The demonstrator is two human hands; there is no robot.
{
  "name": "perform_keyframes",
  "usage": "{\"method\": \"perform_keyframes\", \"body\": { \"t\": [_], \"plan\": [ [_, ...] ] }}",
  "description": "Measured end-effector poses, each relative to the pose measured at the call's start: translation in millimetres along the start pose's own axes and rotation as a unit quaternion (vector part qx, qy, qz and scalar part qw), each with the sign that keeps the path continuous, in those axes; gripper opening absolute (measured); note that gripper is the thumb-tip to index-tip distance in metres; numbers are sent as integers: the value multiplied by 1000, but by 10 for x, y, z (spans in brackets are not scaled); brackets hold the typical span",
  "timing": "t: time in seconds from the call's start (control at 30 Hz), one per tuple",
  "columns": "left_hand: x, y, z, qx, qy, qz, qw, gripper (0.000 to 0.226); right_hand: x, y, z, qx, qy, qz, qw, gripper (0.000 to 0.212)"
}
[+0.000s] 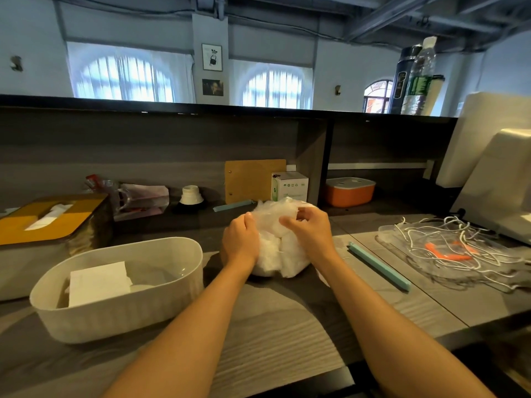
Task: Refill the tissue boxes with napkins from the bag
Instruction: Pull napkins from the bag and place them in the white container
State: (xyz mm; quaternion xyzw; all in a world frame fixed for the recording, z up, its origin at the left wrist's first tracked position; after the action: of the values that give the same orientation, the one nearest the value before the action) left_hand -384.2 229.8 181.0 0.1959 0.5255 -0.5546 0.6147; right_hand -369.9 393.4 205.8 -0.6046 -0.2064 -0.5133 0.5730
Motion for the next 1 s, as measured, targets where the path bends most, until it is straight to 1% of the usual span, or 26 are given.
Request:
{"method": "perform_keyframes", "body": {
  "t": [0.07,0.17,0.23,0.33,0.47,0.5,0.57,0.63,0.7,0.73,0.77,0.8,0.87,0.93,1.0],
  "plan": [
    [6,-5,32,-22,-25,-1,999,44,82,23,30,25,-29,1,999,11],
    [19,-14,102,-50,-38,21,998,49,108,40,60,79,-67,-45,994,13],
    [13,-12,145,-64,-40,38,996,50,106,43,86,88,-92,-62,990,12],
    [-5,-10,182,-77,-38,55,995,51,78,39,137,54,-120,-72,989,8],
    [93,-52,217,-95,16,90,991,48,-29,22,231,-44,-172,-97,979,10],
    [108,-62,208,-89,39,83,992,46,-67,20,226,-57,-171,-104,978,11],
    [37,-31,182,-74,79,29,994,43,-146,13,176,-57,-144,-112,982,15],
    [-133,67,161,-54,86,-84,991,46,-213,7,128,-53,-101,-108,988,22],
    [-305,195,88,-9,28,-216,976,56,-232,-3,116,-61,-79,-86,991,23],
    [-352,245,32,24,-8,-259,966,58,-228,-12,114,-66,-70,-66,993,23],
    [-352,258,-28,53,-37,-280,958,57,-204,-14,111,-69,-64,-45,995,24],
    [-341,258,-69,81,-52,-280,955,54,-190,-22,106,-74,-58,-25,995,25],
    [-273,214,-133,116,-52,-247,961,47,-137,-15,105,-86,-43,11,995,24],
    [-217,173,-170,135,-61,-210,966,45,-87,-1,144,-110,-26,43,993,24],
    [-196,165,-191,149,-80,-187,968,42,-9,7,240,-154,-5,77,985,23]
  ]
}}
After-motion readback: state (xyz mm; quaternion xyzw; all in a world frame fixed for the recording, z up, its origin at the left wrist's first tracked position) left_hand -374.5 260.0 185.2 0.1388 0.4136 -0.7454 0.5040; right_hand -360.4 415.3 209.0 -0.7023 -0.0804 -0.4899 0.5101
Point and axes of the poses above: each hand's wrist, its own y-axis away from the middle knuckle, its own z-axis out of the back of the hand, x = y × z, the point moved 5 cm from there along -y, towards the middle knuckle, and after that the axes turned 2 degrees about -x, right-handed, at the moved point
